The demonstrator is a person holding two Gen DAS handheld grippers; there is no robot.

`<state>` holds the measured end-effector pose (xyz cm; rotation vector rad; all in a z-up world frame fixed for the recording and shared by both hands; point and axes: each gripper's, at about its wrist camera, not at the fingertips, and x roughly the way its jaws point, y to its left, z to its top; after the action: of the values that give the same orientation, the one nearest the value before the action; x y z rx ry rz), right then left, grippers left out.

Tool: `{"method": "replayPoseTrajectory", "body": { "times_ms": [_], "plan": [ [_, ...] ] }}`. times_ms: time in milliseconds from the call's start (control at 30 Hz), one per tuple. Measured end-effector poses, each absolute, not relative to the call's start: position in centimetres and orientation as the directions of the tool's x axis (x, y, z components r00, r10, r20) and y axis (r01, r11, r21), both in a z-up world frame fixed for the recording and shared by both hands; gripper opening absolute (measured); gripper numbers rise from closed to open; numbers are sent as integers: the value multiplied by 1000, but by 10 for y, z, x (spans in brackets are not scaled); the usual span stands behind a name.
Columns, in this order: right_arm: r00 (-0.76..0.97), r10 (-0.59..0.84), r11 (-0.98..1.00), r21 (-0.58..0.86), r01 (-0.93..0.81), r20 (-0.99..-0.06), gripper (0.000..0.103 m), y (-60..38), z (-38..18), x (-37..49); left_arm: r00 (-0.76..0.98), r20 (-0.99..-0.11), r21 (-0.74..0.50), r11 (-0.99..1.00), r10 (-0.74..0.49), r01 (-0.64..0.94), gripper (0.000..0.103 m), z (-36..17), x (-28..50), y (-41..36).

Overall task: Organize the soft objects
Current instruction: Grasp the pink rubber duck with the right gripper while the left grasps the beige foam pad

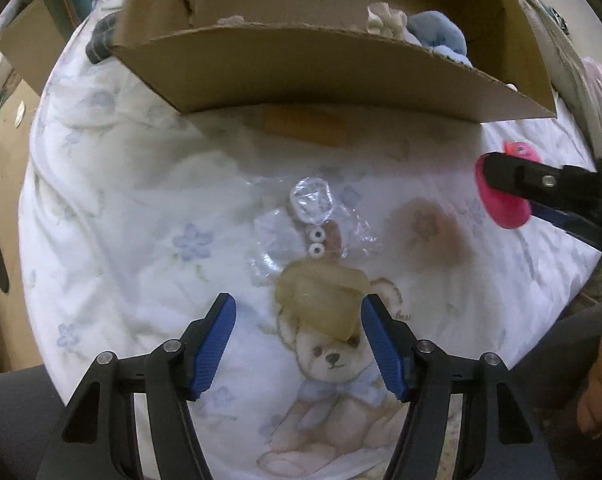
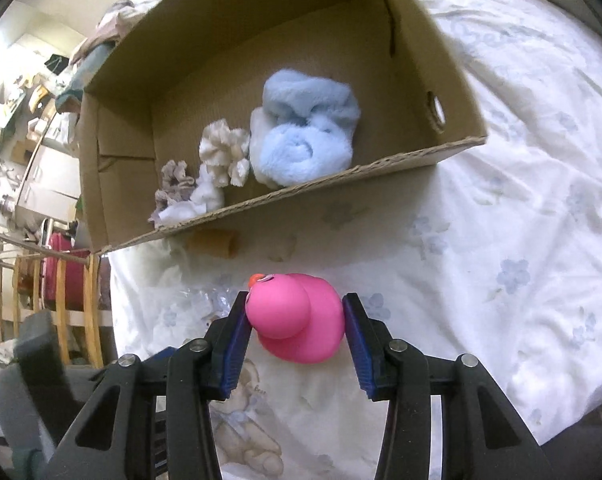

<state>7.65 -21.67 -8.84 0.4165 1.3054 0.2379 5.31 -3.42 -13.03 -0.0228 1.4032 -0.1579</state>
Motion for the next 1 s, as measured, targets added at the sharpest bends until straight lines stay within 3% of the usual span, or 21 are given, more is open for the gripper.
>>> {"method": "replayPoseTrajectory", "body": {
  "times_ms": [67, 133, 233, 400, 700, 1000],
  "plan": [
    [261, 400, 901, 429, 67, -879, 48, -220, -84, 75, 150, -980, -115, 988, -129, 100, 39, -134, 56, -38],
    [266, 402, 898, 434, 74, -876, 48, -222, -83, 73, 138, -982, -114, 988, -129, 109, 34, -137, 58, -42],
    [272, 412, 890, 448, 84, -870, 48, -228, -80, 71, 144, -979, -127, 985, -144, 119, 8, -133, 60, -45],
    [269, 426, 881, 464, 91, -864, 48, -229, -79, 71, 135, -973, -174, 981, -185, 90, 7, -126, 61, -33],
    [260, 431, 884, 462, 68, -864, 48, -215, -78, 69, 153, -980, -130, 991, -131, 16, 6, -112, 39, 11],
    [289, 453, 876, 482, 32, -843, 48, -209, -58, 59, 313, -939, -167, 985, -145, -47, 6, -54, 25, 27]
  ]
}}
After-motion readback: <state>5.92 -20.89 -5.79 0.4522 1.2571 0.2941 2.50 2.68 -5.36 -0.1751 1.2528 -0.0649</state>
